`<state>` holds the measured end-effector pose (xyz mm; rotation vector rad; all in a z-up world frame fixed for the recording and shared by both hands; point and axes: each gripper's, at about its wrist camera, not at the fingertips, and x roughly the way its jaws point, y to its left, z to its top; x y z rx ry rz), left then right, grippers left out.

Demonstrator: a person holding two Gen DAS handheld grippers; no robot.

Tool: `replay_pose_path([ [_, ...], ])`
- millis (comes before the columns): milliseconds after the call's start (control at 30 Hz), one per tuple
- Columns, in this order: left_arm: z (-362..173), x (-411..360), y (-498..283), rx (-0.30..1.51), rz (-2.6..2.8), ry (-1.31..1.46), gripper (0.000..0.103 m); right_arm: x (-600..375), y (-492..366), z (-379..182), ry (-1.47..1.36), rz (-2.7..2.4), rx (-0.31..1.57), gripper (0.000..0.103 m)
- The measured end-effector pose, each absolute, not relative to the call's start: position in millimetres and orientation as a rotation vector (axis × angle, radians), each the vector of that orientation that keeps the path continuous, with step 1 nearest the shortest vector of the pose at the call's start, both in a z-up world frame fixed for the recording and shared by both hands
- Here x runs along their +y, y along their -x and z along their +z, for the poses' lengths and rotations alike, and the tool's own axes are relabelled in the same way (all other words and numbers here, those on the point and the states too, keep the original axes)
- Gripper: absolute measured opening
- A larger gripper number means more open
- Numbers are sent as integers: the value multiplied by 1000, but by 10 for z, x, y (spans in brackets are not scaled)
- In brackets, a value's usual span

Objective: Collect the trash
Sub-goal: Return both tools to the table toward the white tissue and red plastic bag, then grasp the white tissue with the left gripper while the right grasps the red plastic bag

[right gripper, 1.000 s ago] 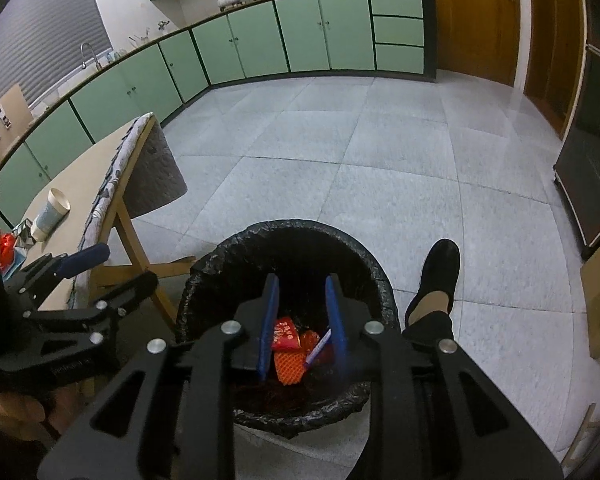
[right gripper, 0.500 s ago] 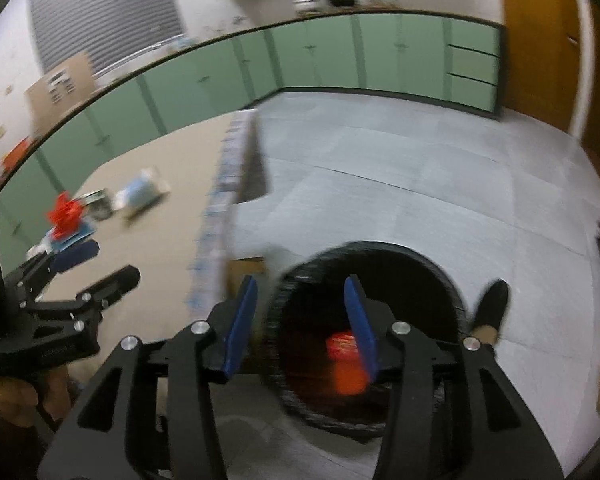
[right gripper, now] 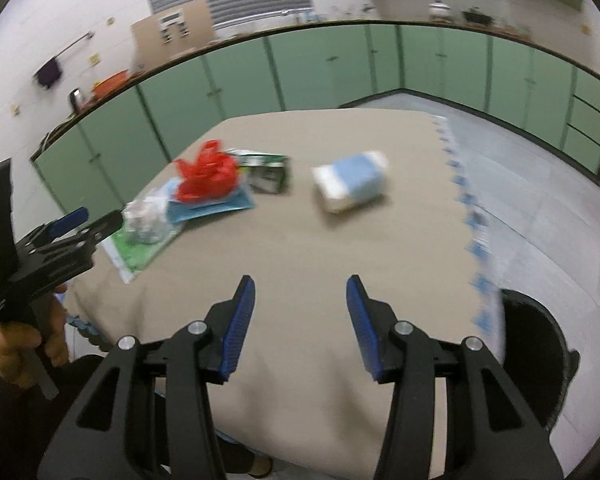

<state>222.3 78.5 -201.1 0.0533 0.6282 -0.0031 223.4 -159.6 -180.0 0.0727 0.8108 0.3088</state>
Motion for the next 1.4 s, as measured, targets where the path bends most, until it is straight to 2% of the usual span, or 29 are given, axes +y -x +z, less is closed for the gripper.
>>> replay_pose_path([
  [267,-2307,969,-2574,688,-6,-59,89,-1063,-2440,-1797,-29,371,813,47],
  [333,-2344,969,-2638,712,-6,-65,87,-990,-2521,-1806,-25,375,813,47],
  [400,-2387,988,-2689,734,-13,-65,81,-942,-2600,-1810,-24,377,809,47],
  [433,-2406,1000,-2707,742,-23,-60,70,-919,-2646,-1816,-24,378,807,47],
  [500,-2449,1041,-2734,764,-50,-33,30,-840,-2773,-1815,-33,384,799,48],
  [567,-2464,1084,-2726,766,-74,-7,15,-770,-2866,-1816,-34,388,786,48],
  [600,-2457,1091,-2708,755,-75,-2,11,-724,-2931,-1802,-36,392,777,48],
  [933,-2195,1152,-2661,613,-106,51,7,-407,-3403,-1815,-63,368,743,51],
  [1100,-2137,1179,-2807,603,-118,52,7,-301,-3550,-1857,-50,345,740,56],
  [1300,-2122,1222,-2892,602,-122,57,7,-235,-3699,-1982,-43,338,772,56],
  [1400,-2114,1225,-2891,602,-122,52,7,-222,-3743,-2034,-41,364,796,31],
])
